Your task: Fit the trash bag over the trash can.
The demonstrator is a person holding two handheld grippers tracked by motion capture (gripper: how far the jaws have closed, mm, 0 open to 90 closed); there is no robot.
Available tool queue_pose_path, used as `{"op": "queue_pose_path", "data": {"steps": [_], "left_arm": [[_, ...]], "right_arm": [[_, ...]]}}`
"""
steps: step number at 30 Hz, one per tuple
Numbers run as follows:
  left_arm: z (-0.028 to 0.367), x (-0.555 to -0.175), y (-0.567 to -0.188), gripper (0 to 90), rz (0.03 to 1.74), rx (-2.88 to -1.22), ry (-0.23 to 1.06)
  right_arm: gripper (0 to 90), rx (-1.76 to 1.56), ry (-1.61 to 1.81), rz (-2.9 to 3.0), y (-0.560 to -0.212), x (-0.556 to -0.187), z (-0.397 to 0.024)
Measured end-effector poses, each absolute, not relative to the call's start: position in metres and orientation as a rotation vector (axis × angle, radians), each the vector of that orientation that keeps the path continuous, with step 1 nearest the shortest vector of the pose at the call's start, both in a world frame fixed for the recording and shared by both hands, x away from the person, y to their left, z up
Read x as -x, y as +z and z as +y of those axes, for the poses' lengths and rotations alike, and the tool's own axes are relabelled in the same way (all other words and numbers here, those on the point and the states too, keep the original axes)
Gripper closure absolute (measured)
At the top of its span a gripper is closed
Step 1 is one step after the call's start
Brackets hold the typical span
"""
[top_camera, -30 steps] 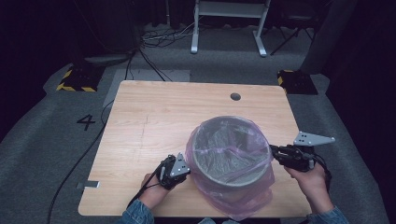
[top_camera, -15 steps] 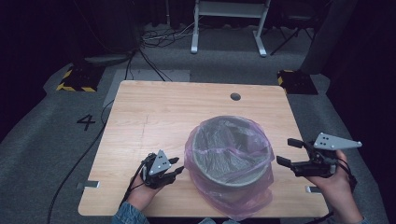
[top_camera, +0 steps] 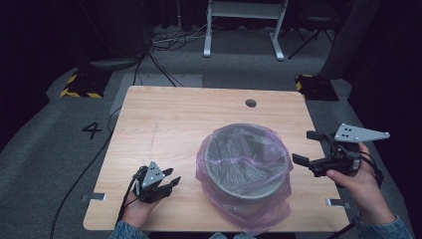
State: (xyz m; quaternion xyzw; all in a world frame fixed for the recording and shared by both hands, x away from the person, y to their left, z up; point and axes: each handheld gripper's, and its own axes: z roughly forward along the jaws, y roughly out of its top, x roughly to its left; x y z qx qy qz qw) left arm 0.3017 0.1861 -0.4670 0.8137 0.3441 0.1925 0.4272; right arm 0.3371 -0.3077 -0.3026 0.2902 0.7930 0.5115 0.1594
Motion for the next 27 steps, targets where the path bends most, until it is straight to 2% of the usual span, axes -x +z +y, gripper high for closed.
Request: {"op": "queue_pose_path", "data": {"steps": [2,4,8,12,14,16,27], "left_arm": [[0.189,-0.301,-0.468,58.0,0.874,-2.037,0.486],[0.191,-0.300,-0.469,57.9,0.887,-2.034,0.486],[0.196,-0.299,-0.471,57.9,0.907,-2.038,0.490],[0.201,-0.300,-0.474,57.7,0.930,-2.034,0.492],[0.204,-0.301,-0.475,57.6,0.937,-2.040,0.498],[0.206,-0.302,-0.477,57.3,0.952,-2.039,0.494],[0.208,-0.308,-0.481,55.7,0.962,-2.048,0.491]], "right_arm": [[8.1,-0.819,1.447,2.254,-0.295,-0.340,-0.302],[21.5,-0.780,1.455,2.275,-0.290,-0.343,-0.297],[23.0,-0.743,1.420,2.288,-0.282,-0.349,-0.284],[30.6,-0.731,1.418,2.294,-0.278,-0.354,-0.272],[29.6,-0.846,1.459,2.303,-0.280,-0.357,-0.268],[31.8,-0.807,1.509,2.296,-0.277,-0.361,-0.261],[22.2,-0.678,1.472,2.385,-0.278,-0.370,-0.189]]}}
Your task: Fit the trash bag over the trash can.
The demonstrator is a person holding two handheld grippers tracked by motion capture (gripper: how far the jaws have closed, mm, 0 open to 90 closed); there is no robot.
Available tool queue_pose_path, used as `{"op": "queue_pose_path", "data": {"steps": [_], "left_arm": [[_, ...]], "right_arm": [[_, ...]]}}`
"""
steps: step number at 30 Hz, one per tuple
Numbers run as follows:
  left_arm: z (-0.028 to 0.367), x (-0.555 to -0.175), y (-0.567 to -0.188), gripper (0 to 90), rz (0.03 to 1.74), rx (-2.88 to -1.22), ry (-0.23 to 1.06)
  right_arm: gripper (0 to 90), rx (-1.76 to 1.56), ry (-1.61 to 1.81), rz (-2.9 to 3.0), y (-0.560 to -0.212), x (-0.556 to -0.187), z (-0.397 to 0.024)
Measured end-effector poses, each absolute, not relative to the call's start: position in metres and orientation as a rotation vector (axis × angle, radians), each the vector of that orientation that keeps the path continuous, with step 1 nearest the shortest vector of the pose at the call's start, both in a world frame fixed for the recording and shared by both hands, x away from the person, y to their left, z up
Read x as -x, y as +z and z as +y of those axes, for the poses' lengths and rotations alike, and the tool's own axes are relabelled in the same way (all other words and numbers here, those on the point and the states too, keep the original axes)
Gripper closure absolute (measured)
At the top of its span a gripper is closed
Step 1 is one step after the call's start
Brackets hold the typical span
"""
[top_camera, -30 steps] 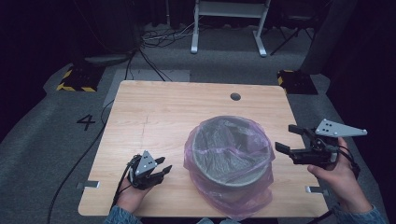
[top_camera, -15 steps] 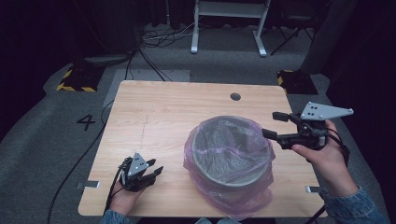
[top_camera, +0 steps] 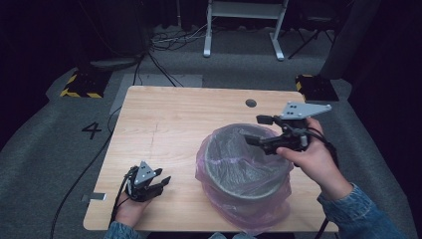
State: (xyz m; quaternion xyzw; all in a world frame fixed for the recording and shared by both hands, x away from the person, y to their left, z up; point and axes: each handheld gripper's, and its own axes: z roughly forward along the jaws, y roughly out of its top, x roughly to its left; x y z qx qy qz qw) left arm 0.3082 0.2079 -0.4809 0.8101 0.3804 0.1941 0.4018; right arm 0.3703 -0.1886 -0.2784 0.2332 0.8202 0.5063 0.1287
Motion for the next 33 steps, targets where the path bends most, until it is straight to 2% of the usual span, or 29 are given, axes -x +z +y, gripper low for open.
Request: {"op": "queue_pose_path", "data": {"steps": [8,15,33], "left_arm": [[0.209,-0.308,-0.481,55.0,0.965,-2.044,0.486],[0.207,-0.309,-0.481,54.7,0.954,-2.047,0.489],[0.199,-0.313,-0.482,53.8,0.929,-2.068,0.480]], "right_arm": [[24.9,-0.659,1.363,2.496,-0.311,-0.379,-0.146],[30.6,-0.652,1.167,2.608,-0.341,-0.382,-0.139],[27.2,-0.629,0.865,2.741,-0.384,-0.389,-0.121]]}}
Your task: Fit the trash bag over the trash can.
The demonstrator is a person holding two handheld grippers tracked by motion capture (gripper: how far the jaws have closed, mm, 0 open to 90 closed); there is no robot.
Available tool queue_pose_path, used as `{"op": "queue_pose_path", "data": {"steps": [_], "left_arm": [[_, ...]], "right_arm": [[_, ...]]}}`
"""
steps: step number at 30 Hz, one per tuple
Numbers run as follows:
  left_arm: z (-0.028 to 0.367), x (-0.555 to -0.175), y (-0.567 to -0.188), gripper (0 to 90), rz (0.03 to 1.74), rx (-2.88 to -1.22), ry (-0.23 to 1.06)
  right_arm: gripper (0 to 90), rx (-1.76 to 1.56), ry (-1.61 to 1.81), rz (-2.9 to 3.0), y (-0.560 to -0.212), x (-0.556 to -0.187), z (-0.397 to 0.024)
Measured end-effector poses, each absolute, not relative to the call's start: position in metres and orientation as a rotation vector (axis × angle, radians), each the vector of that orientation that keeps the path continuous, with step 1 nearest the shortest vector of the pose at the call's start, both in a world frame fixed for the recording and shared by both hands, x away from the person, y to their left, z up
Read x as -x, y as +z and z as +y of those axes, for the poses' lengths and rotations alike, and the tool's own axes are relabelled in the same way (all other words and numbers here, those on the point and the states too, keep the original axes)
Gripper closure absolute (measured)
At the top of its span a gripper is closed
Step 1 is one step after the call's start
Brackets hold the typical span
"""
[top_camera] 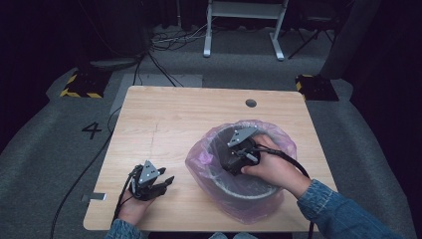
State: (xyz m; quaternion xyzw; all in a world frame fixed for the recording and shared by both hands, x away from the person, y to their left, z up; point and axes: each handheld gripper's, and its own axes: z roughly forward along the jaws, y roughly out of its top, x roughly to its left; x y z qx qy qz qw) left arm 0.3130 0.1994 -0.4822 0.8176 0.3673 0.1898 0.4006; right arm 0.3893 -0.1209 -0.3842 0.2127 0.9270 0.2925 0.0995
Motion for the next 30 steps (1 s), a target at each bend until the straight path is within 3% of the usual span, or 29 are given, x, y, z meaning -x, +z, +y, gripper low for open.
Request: {"op": "queue_pose_path", "data": {"steps": [18,30], "left_arm": [[0.200,-0.311,-0.483,53.0,0.927,-2.075,0.480],[0.200,-0.311,-0.483,52.6,0.927,-2.072,0.485]], "right_arm": [[21.2,-0.636,0.644,2.929,-0.412,-0.388,-0.108],[23.4,-0.660,0.927,2.784,-0.362,-0.378,-0.122]]}}
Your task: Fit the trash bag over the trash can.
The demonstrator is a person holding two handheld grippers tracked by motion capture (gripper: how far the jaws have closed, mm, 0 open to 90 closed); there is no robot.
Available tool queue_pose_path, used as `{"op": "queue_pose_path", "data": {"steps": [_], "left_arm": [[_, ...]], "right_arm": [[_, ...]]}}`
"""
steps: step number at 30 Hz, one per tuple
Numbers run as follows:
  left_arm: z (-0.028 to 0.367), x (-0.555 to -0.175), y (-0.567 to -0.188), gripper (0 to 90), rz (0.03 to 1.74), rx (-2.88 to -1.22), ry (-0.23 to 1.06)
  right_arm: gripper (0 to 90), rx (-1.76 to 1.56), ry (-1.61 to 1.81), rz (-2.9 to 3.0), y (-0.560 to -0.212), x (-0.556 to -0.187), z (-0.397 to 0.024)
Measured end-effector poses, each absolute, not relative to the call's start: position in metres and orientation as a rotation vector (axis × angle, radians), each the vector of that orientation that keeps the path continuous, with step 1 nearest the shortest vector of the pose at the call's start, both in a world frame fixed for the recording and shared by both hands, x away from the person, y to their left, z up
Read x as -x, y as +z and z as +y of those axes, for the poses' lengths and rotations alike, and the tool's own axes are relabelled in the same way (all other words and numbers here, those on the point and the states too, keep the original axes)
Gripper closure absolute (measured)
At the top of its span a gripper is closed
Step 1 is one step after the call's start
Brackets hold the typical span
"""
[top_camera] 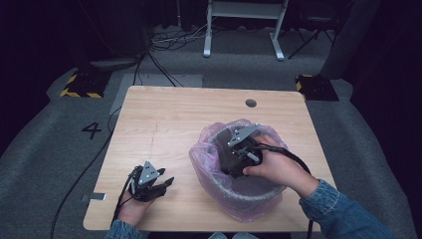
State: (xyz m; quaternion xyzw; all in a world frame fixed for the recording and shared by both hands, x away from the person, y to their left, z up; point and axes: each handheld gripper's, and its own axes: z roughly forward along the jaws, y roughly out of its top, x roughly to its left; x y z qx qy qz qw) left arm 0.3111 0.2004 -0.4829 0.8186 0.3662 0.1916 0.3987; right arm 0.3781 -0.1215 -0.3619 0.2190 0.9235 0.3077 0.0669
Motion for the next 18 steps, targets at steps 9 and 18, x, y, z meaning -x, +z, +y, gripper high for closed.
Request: {"op": "queue_pose_path", "data": {"steps": [9,18], "left_arm": [[0.200,-0.311,-0.483,52.4,0.925,-2.074,0.488],[0.200,-0.311,-0.483,52.3,0.929,-2.070,0.491]], "right_arm": [[26.7,-0.642,1.182,2.646,-0.320,-0.364,-0.135],[28.0,-0.740,1.385,2.409,-0.285,-0.372,-0.169]]}}
